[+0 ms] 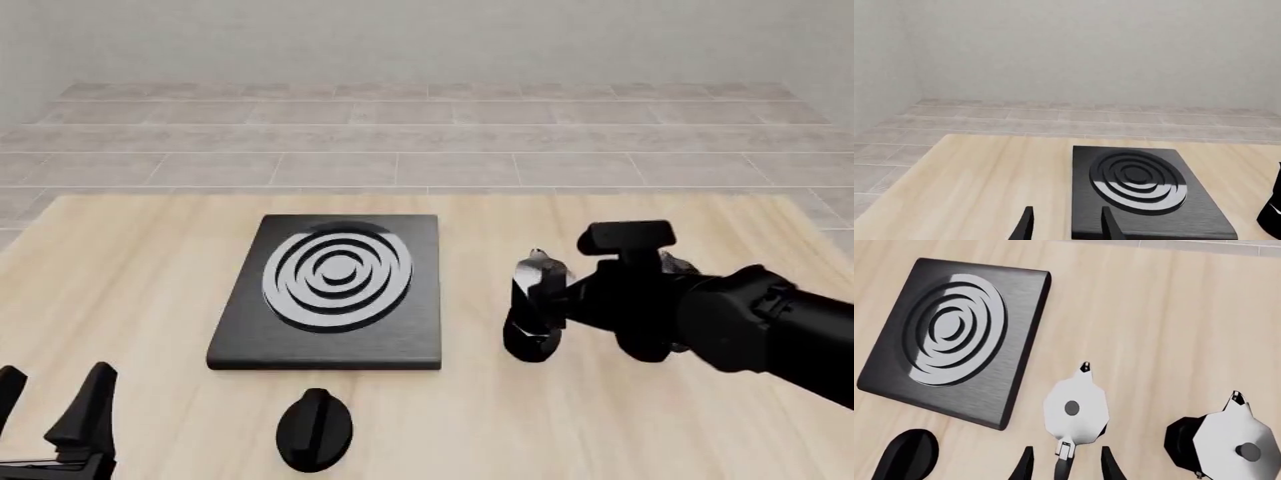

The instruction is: Put both moka pots on the stove.

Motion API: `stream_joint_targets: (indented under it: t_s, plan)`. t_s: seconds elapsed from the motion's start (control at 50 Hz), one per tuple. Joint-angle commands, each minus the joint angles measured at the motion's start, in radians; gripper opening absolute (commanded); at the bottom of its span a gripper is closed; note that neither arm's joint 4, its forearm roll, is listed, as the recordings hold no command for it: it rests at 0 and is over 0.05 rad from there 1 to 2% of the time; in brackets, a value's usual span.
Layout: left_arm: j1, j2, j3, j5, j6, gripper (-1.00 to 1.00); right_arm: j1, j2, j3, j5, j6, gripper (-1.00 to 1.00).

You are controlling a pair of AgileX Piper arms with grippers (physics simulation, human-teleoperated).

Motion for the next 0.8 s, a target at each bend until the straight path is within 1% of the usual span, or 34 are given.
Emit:
stream_joint_targets:
  t_s: [0.02,0.8]
  plan:
    - [0.0,0.0,0.001,-0.001,-0.001,1.0,-0.001,0.024,0.016,-0.03,0.01,1.0]
    - [-0.004,0.024,0.001,-0.017,0.007,1.0,0.024,0.086,0.053,-0.099,0.04,1.0]
